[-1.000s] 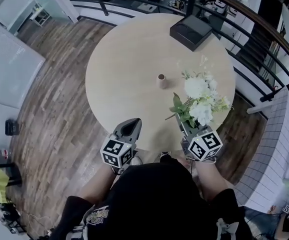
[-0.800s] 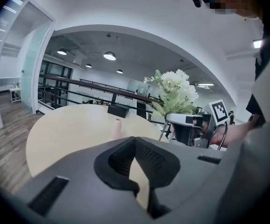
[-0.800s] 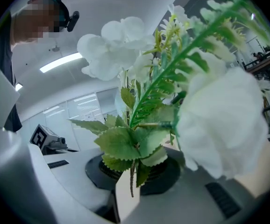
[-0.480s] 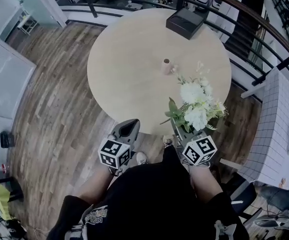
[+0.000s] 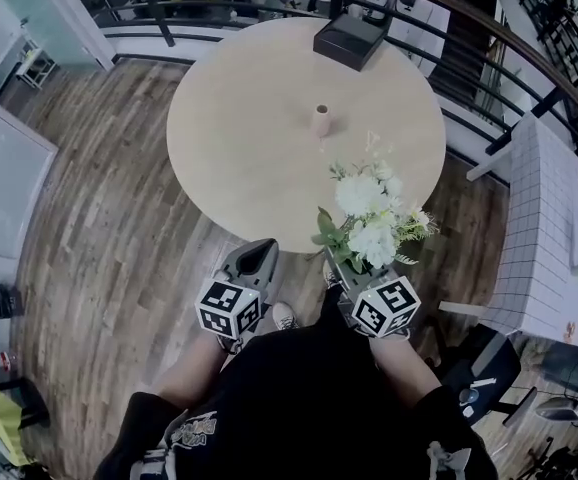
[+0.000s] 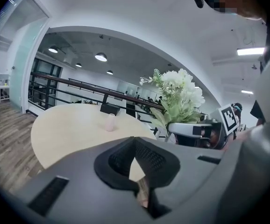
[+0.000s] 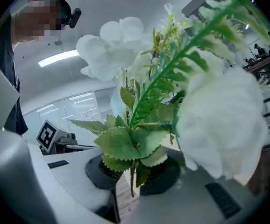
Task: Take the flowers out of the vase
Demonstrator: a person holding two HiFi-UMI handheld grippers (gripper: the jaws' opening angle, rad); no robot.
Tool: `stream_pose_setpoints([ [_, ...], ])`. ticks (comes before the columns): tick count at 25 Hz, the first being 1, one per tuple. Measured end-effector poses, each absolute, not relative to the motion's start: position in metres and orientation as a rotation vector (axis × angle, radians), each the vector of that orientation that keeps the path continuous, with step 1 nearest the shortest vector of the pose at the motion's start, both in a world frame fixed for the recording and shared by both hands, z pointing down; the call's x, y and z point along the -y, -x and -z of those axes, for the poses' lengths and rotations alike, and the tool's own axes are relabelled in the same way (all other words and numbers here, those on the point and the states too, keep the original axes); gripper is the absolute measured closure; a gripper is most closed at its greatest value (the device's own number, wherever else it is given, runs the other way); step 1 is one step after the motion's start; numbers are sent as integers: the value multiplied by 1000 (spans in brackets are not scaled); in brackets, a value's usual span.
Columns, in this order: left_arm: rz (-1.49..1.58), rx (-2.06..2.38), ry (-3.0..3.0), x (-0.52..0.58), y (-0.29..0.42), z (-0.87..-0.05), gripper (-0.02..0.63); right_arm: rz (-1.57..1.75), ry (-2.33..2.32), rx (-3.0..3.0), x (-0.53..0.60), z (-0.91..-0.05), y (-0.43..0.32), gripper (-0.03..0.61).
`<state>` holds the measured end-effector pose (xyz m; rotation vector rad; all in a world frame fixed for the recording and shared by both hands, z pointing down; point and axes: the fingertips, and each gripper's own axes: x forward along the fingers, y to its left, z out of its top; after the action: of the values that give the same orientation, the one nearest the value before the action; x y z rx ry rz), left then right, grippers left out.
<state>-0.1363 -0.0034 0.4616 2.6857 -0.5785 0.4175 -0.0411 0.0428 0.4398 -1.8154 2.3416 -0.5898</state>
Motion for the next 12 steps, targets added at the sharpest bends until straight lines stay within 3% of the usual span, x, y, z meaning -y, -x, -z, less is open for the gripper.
stream_pose_setpoints([
  [12,-418,560,-2692,-9,152,-458,607,607,1823,-2321,-54,-440,60,505],
])
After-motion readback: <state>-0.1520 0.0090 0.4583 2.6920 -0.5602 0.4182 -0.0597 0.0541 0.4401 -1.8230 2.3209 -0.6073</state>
